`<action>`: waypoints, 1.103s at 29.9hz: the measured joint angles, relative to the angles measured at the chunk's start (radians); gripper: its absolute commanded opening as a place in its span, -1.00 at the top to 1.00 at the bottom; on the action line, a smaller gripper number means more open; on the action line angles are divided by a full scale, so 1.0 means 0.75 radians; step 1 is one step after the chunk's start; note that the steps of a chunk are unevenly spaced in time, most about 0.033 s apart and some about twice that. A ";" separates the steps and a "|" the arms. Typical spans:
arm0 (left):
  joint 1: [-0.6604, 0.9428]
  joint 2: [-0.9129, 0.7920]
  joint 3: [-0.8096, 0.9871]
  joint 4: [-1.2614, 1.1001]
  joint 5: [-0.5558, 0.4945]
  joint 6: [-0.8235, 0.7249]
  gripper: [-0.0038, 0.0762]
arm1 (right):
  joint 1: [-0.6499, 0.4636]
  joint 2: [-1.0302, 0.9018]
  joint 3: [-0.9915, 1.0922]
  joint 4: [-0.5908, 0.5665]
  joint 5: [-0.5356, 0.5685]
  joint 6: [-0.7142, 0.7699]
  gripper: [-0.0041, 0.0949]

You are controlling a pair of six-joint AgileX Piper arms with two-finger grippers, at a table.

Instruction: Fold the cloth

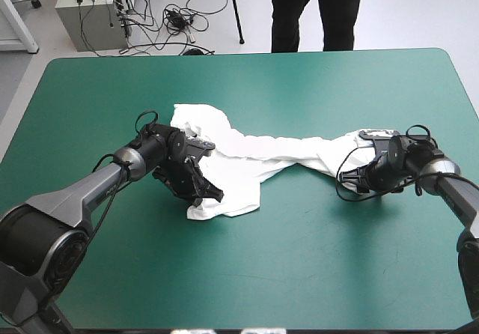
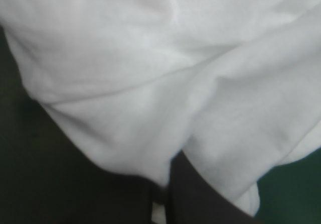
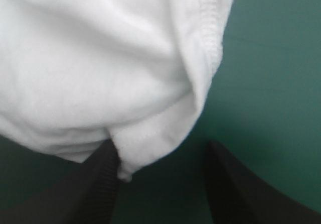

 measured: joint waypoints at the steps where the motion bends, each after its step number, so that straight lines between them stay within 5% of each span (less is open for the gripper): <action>1: 0.000 0.000 0.000 0.001 0.000 0.000 0.93 | -0.002 0.007 -0.005 0.004 0.001 -0.015 0.38; 7: 0.000 0.000 -0.001 0.001 0.000 0.000 0.93 | -0.002 0.050 -0.019 0.221 -0.114 -0.195 0.94; 13: 0.000 0.000 -0.001 0.001 0.000 0.000 0.93 | -0.002 0.068 -0.019 0.311 -0.157 -0.244 0.95; 21: -0.002 -0.012 -0.020 0.053 0.002 0.000 0.93 | 0.003 0.028 -0.015 0.221 -0.153 -0.179 0.95; 26: 0.000 -0.138 -0.073 0.136 0.020 0.000 0.93 | 0.010 -0.122 0.009 -0.002 0.067 -0.073 0.95; 33: 0.000 -0.403 -0.180 0.225 0.118 0.000 0.93 | 0.010 -0.393 -0.217 -0.056 0.177 -0.015 0.95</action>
